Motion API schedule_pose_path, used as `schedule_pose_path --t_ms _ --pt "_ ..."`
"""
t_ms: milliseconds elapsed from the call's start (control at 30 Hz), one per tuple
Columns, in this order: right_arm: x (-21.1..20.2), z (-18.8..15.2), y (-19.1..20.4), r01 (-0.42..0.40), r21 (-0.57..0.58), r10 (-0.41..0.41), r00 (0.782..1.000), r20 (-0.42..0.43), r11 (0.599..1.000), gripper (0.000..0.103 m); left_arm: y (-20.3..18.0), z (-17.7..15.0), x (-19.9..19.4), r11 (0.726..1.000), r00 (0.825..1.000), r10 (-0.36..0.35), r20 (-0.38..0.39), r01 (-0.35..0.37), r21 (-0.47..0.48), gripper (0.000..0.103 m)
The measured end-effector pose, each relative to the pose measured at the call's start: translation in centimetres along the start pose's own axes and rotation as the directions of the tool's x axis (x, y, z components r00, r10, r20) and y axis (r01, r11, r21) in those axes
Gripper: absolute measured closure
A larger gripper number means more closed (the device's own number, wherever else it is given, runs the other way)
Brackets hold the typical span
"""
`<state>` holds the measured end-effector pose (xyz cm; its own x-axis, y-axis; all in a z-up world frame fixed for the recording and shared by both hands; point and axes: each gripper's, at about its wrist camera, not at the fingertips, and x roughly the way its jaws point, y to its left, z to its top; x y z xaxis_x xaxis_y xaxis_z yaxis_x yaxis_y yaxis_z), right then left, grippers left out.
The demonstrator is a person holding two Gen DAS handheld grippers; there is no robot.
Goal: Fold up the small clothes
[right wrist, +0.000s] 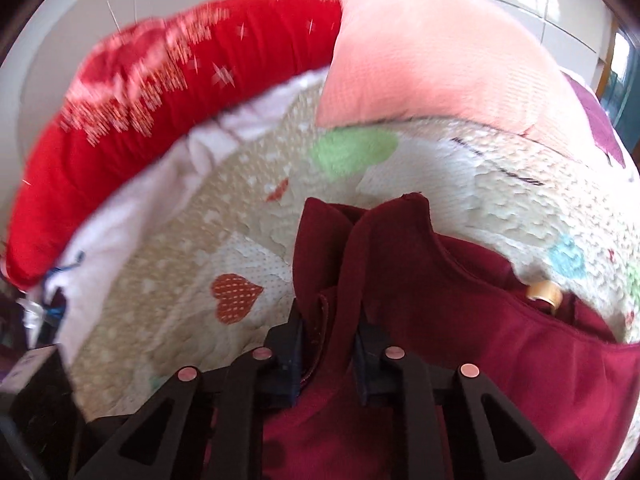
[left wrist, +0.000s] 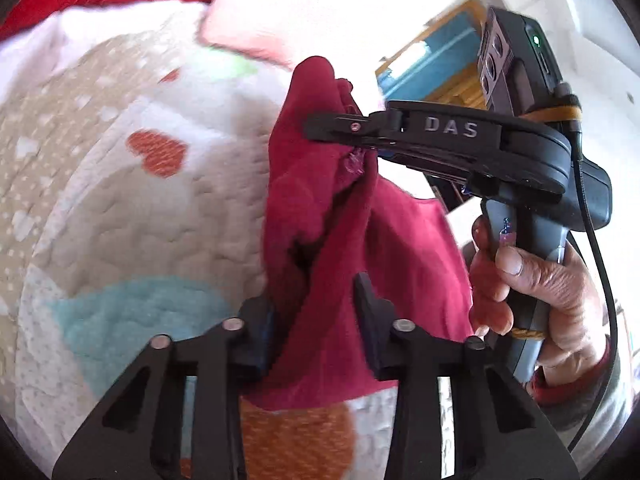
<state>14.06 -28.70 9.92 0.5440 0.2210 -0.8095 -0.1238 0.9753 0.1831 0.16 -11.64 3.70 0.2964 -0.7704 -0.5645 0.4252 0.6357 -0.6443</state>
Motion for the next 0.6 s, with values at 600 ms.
schedule_pose_path --t_ms 600 --pt "-13.4 -11.3 -21.2 -0.176 0.398 0.07 0.962 0.265 0.901 0.086 -21.1 -4.3 14.0 0.942 0.961 -0.075 -0.268 0.156 0.297 0.087"
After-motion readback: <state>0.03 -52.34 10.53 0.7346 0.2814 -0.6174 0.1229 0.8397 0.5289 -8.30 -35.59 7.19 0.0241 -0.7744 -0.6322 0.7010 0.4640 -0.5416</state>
